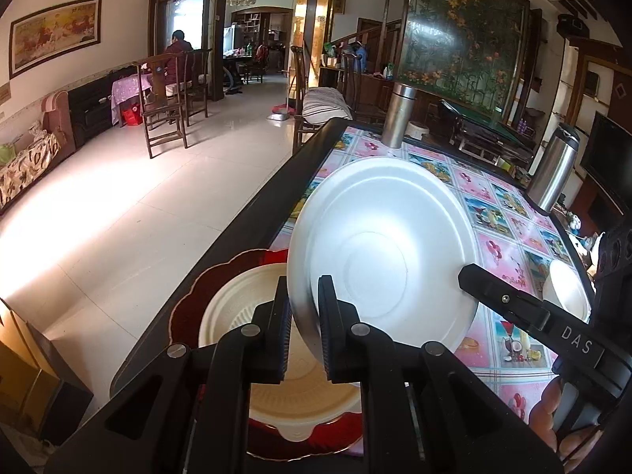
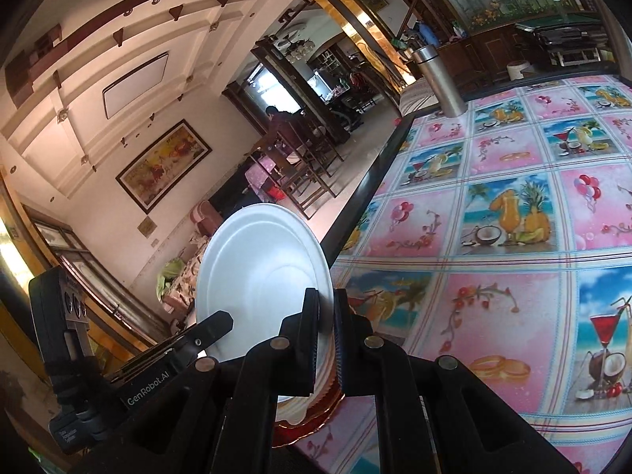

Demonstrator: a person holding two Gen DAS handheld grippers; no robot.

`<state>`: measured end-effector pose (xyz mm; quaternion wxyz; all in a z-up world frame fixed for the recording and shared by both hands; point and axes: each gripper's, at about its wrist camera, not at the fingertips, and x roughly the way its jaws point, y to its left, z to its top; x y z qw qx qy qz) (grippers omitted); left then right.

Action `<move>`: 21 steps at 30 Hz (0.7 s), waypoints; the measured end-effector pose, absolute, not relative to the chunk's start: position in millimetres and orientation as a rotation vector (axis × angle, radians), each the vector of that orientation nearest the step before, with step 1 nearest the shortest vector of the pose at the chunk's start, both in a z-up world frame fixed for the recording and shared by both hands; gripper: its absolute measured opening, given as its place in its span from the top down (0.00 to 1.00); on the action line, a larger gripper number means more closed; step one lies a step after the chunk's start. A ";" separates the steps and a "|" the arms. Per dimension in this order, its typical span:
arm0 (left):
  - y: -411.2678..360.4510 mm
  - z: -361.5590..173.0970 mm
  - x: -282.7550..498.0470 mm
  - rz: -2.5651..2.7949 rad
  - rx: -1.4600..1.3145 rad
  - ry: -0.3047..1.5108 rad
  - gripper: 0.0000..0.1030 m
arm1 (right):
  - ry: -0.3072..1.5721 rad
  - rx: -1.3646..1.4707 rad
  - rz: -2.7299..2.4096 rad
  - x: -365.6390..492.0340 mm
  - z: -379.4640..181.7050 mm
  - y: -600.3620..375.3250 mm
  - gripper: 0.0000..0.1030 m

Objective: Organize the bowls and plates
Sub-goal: 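Carry the white plate over the red plate stack with the right tool, then lower the white plate edge-first into the red plate stack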

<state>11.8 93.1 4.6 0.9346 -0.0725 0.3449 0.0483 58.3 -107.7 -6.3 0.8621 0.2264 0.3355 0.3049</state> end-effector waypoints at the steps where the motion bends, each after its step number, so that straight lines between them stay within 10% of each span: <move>1: 96.6 2.7 11.9 0.108 -0.148 0.709 0.90 | 0.710 0.473 0.647 59.0 -6.9 -102.0 0.93; 21: 125.0 -33.5 7.7 0.181 -0.135 0.777 0.89 | 0.849 0.429 0.685 53.5 -36.7 -41.6 0.93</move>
